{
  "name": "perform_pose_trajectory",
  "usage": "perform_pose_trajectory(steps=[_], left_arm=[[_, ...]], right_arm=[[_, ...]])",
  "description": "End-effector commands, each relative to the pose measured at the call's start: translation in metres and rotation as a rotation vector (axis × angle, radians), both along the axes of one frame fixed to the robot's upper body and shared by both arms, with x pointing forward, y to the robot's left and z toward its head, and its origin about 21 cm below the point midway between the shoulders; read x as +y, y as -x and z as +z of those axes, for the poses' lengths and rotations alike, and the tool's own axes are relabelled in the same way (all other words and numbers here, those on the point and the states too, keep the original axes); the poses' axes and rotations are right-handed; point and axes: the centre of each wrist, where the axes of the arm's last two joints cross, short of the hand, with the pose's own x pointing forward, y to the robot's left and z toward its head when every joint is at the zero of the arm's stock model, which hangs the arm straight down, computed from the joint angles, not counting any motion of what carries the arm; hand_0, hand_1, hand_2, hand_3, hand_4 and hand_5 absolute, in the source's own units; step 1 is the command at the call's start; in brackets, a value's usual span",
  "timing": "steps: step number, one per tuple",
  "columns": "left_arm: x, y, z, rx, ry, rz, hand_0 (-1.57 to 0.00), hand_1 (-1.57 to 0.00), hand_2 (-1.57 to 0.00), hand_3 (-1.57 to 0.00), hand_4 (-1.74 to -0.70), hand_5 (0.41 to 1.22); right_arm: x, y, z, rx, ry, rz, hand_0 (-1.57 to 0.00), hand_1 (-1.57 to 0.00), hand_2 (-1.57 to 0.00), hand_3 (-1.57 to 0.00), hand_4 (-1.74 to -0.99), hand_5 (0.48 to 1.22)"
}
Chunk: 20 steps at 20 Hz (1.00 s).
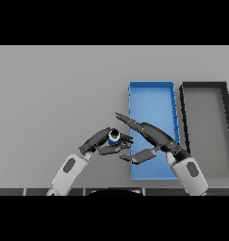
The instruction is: Pick up the blue pipe and place it into the blue bin.
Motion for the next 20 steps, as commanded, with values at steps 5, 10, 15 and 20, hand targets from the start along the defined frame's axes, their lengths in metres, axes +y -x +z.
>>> perform_pose_trajectory(steps=[5, 10, 15, 20], left_arm=[[0.000, -0.003, 0.002, 0.021, 0.030, -0.031, -1.57, -1.57, -1.57, -1.57, -1.47, 1.221], [0.007, -0.004, -0.001, 0.015, 0.043, -0.047, -1.57, -1.57, -1.57, -1.57, -1.46, 1.221], [-0.001, 0.001, -0.005, 0.057, 0.010, -0.028, -1.57, -1.57, -1.54, -1.21, -1.65, 1.221], [-0.002, -0.004, -0.002, 0.035, 0.027, -0.030, -1.57, -1.57, -1.56, -1.32, -1.71, 1.221]], right_arm=[[0.034, -0.017, 0.003, 0.034, 0.040, 0.086, 0.00, 0.00, 0.00, 0.00, -1.194, 0.514], [0.052, -0.030, 0.005, 0.052, 0.064, 0.149, -0.02, -0.11, -0.13, -0.05, -1.222, 0.517], [0.068, -0.036, 0.005, 0.046, 0.073, 0.187, -0.97, -0.98, -0.99, -0.79, -1.496, 0.555], [0.069, -0.034, -0.002, 0.048, -0.033, 0.209, -1.37, -1.38, -1.38, -1.29, -1.475, 0.940]])
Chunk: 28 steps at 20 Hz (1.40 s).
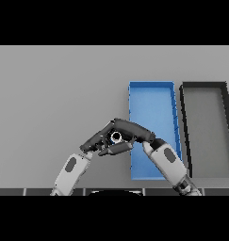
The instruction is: Pick up the blue pipe and place it into the blue bin.
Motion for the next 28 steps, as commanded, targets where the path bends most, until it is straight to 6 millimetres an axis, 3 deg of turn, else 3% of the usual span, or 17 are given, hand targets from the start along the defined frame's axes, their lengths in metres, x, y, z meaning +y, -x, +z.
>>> perform_pose_trajectory(steps=[1, 4, 9, 10, 11, 13, 15, 18, 22, 25, 28], left_arm=[[-0.001, -0.003, 0.000, -0.011, 0.002, -0.009, -1.57, -1.57, -1.55, -1.37, -1.72, 1.221], [0.001, -0.003, 0.000, -0.030, 0.010, 0.004, -1.57, -1.57, -1.55, -1.42, -1.73, 1.221], [0.003, -0.003, 0.000, -0.027, 0.027, 0.021, -1.57, -1.57, -1.56, -1.43, -1.73, 1.221], [0.004, -0.002, -0.002, -0.042, 0.023, 0.022, -1.57, -1.57, -1.57, -1.26, -1.73, 1.221], [0.006, -0.002, 0.000, -0.054, 0.022, 0.019, -1.45, -1.37, -1.34, -1.05, -1.63, 1.221], [0.008, -0.003, 0.002, -0.065, -0.033, 0.010, -0.94, -0.88, -0.85, -0.67, -1.41, 1.221], [0.010, -0.006, 0.000, -0.069, -0.065, -0.026, -0.60, -0.56, -0.55, -0.43, -1.25, 1.221], [0.007, -0.006, 0.001, -0.029, -0.109, -0.036, -0.31, -0.29, -0.28, -0.22, -1.09, 0.984], [0.011, -0.008, -0.001, 0.013, -0.160, -0.006, -0.13, -0.12, -0.11, -0.09, -0.99, 0.729], [0.009, -0.008, -0.001, 0.058, -0.160, 0.012, -0.06, -0.06, -0.06, -0.05, -0.97, 0.607], [0.012, -0.009, -0.004, 0.070, -0.179, 0.028, -0.03, -0.03, -0.03, -0.02, -0.97, 0.544]], right_arm=[[0.000, 0.004, 0.000, -0.023, -0.001, 0.002, -1.41, -1.42, -1.42, -1.35, -1.474, 0.996], [0.004, 0.005, -0.001, -0.024, 0.002, 0.011, -1.49, -1.49, -1.49, -1.46, -1.485, 1.106], [0.009, 0.005, -0.002, 0.060, -0.037, -0.001, -1.54, -1.55, -1.55, -1.53, -1.494, 1.183], [0.010, 0.005, -0.003, 0.069, -0.041, -0.005, -1.55, -1.55, -1.55, -1.54, -1.495, 1.191], [0.006, 0.007, -0.003, 0.051, -0.067, -0.010, -1.55, -1.55, -1.55, -1.55, -1.496, 1.197], [0.010, 0.006, -0.001, 0.051, -0.058, -0.030, -1.56, -1.56, -1.56, -1.56, -1.497, 1.206], [0.007, 0.009, -0.003, 0.044, -0.055, -0.031, -1.56, -1.56, -1.56, -1.56, -1.498, 1.211], [0.010, 0.008, -0.003, 0.053, -0.041, -0.047, -1.57, -1.57, -1.57, -1.57, -1.498, 1.216], [0.009, 0.008, -0.001, 0.016, -0.081, -0.048, -1.57, -1.57, -1.57, -1.57, -1.499, 1.219], [0.010, 0.007, -0.003, 0.013, -0.089, -0.046, -1.57, -1.57, -1.57, -1.57, -1.499, 1.220], [0.012, 0.006, 0.001, 0.014, -0.120, -0.053, -1.57, -1.57, -1.57, -1.57, -1.497, 1.220]])
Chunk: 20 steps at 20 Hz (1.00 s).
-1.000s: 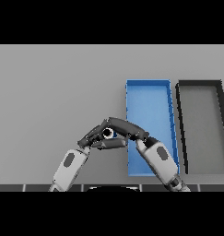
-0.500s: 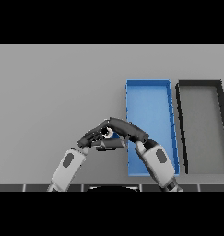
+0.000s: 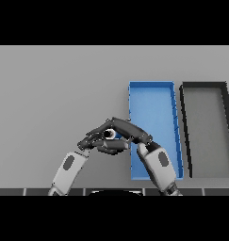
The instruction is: Pick up the blue pipe and place it into the blue bin.
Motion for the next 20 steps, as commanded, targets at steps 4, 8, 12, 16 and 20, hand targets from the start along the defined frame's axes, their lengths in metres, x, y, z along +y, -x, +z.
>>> perform_pose_trajectory(steps=[4, 8, 12, 16, 20], left_arm=[[-0.003, 0.002, 0.000, 0.002, -0.006, 0.006, -0.01, -0.01, -0.01, -0.01, -0.97, 0.501], [-0.005, 0.004, -0.002, 0.020, -0.036, 0.013, 0.00, 0.00, 0.00, 0.00, -0.97, 0.479], [-0.004, 0.006, 0.000, 0.007, -0.023, 0.003, 0.00, 0.00, 0.00, 0.00, -0.95, 0.473], [0.005, 0.008, 0.002, -0.014, -0.020, 0.006, 0.00, 0.00, 0.00, 0.00, -0.95, 0.466], [0.008, 0.011, 0.003, 0.001, -0.022, 0.015, 0.00, 0.00, 0.00, 0.00, -0.95, 0.474]], right_arm=[[-0.003, -0.004, 0.021, 0.061, -0.042, 0.005, -1.57, -1.57, -1.57, -1.57, -1.495, 1.221], [-0.014, -0.017, 0.061, 0.092, -0.147, -0.002, -1.57, -1.57, -1.57, -1.57, -1.495, 1.221], [-0.029, -0.031, 0.115, 0.046, -0.281, -0.050, -1.57, -1.57, -1.57, -1.57, -1.497, 1.221], [-0.054, -0.055, 0.134, -0.010, -0.298, -0.212, -1.57, -1.57, -1.57, -1.57, -1.498, 1.221], [-0.090, -0.073, 0.125, 0.024, -0.258, -0.423, -1.57, -1.57, -1.57, -1.57, -1.499, 1.221]])
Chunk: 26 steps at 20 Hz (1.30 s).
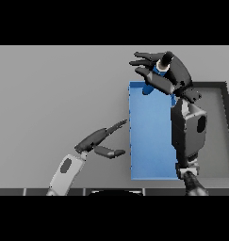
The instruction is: Pick up the blue pipe and place it into the blue bin.
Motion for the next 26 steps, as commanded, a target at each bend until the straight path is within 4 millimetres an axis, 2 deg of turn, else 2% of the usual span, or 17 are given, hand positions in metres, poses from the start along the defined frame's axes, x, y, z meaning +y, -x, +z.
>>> perform_pose_trajectory(steps=[1, 4, 10, 14, 19, 20, 21, 23, 24, 25, 26], left_arm=[[0.004, -0.002, 0.000, -0.001, -0.009, 0.011, 0.00, 0.00, 0.00, 0.00, -0.95, 0.474], [0.000, -0.003, 0.001, -0.008, -0.005, 0.016, 0.00, 0.00, 0.00, 0.00, -0.94, 0.467], [0.002, -0.008, -0.004, -0.026, -0.013, 0.029, 0.00, 0.00, 0.00, 0.00, -0.93, 0.460], [0.005, -0.005, -0.006, -0.043, -0.004, 0.028, 0.00, 0.00, 0.00, 0.00, -0.93, 0.465], [0.002, -0.007, -0.004, -0.062, -0.005, 0.037, 0.00, 0.00, 0.00, 0.00, -0.92, 0.476], [-0.001, -0.008, -0.005, -0.059, -0.010, 0.039, 0.00, 0.00, 0.00, 0.00, -0.92, 0.478], [0.002, -0.007, -0.004, -0.064, -0.006, 0.038, 0.00, 0.00, 0.00, 0.00, -0.92, 0.480], [0.003, -0.007, -0.001, -0.066, -0.008, 0.037, 0.00, 0.00, 0.00, 0.00, -0.92, 0.484], [0.004, -0.006, -0.002, -0.070, -0.011, 0.036, 0.00, 0.00, 0.00, 0.00, -0.92, 0.486], [0.002, -0.005, -0.002, -0.067, -0.011, 0.038, 0.00, 0.00, 0.00, 0.00, -0.92, 0.489], [-0.001, -0.005, 0.000, -0.069, -0.009, 0.040, 0.00, 0.00, 0.00, 0.00, -0.92, 0.491]], right_arm=[[-0.009, -0.001, -0.007, 0.024, 0.009, -0.041, -1.57, -1.57, -1.57, -1.57, -1.499, 1.221], [-0.030, -0.006, -0.026, 0.107, 0.056, -0.131, -1.57, -1.57, -1.57, -1.57, -1.499, 1.221], [-0.059, -0.005, -0.090, 0.308, 0.150, -0.300, -1.57, -1.57, -1.57, -1.57, -1.500, 1.221], [-0.068, 0.002, -0.138, 0.472, 0.183, -0.407, -1.57, -1.57, -1.57, -1.57, -1.500, 1.221], [-0.074, 0.005, -0.176, 0.646, 0.193, -0.456, -1.57, -1.57, -1.57, -1.57, -1.497, 1.221], [-0.075, 0.008, -0.183, 0.685, 0.207, -0.464, -1.57, -1.57, -1.57, -1.26, -1.546, 1.221], [-0.074, 0.010, -0.190, 0.729, 0.199, -0.468, -1.57, -1.57, -1.57, -1.01, -1.585, 1.221], [-0.074, 0.011, -0.195, 0.799, 0.207, -0.482, -1.57, -1.57, -1.57, -0.64, -1.641, 1.221], [-0.070, 0.012, -0.196, 0.837, 0.207, -0.483, -1.57, -1.57, -1.57, -0.51, -1.661, 1.221], [-0.070, 0.011, -0.195, 0.877, 0.197, -0.491, -1.57, -1.57, -1.57, -0.41, -1.677, 1.171], [-0.068, 0.015, -0.195, 0.917, 0.189, -0.495, -1.57, -1.57, -1.52, -0.45, -1.626, 1.161]])
